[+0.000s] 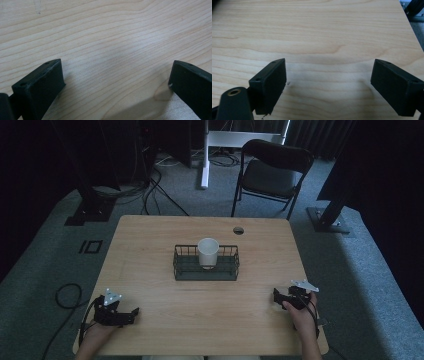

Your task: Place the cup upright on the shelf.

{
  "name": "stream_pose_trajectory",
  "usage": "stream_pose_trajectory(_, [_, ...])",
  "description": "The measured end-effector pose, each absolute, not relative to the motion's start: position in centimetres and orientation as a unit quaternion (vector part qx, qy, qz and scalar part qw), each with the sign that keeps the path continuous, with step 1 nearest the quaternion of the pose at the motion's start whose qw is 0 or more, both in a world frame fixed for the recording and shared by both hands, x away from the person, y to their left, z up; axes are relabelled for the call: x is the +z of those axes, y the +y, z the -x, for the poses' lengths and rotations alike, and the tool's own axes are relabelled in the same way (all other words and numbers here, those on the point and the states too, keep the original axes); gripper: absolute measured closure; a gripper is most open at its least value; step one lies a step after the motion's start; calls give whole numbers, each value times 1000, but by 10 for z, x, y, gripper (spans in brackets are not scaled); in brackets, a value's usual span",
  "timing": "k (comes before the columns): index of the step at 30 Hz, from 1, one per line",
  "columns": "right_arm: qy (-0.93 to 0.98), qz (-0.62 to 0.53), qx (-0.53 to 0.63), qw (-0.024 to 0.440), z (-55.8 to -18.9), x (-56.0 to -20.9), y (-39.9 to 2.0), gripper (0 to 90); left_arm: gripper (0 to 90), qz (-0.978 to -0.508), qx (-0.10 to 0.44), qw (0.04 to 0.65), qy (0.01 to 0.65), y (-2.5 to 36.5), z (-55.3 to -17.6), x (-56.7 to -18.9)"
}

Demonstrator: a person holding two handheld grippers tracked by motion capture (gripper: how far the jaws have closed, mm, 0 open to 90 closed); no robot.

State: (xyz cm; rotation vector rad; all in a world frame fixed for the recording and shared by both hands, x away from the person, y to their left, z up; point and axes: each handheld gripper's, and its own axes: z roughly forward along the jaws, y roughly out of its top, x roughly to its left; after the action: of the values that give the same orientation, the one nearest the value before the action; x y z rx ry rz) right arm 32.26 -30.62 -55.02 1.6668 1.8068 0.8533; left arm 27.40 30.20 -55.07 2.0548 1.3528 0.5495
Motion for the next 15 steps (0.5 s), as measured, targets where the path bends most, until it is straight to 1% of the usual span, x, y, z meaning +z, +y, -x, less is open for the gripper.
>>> stream_pose_trajectory(6, [670, -619, 310, 268, -320, -551, -310, 124, 1, -776, 208, 305, 511, 302, -274, -551])
stream_pose_trajectory(10, [680, -617, 301, 257, -321, -552, -309, 122, 1, -776, 208, 306, 511, 302, -274, -551])
stream_pose_trajectory(15, [683, -615, 297, 259, -321, -552, -308, 121, 1, -776, 208, 305, 511, 302, -274, -551])
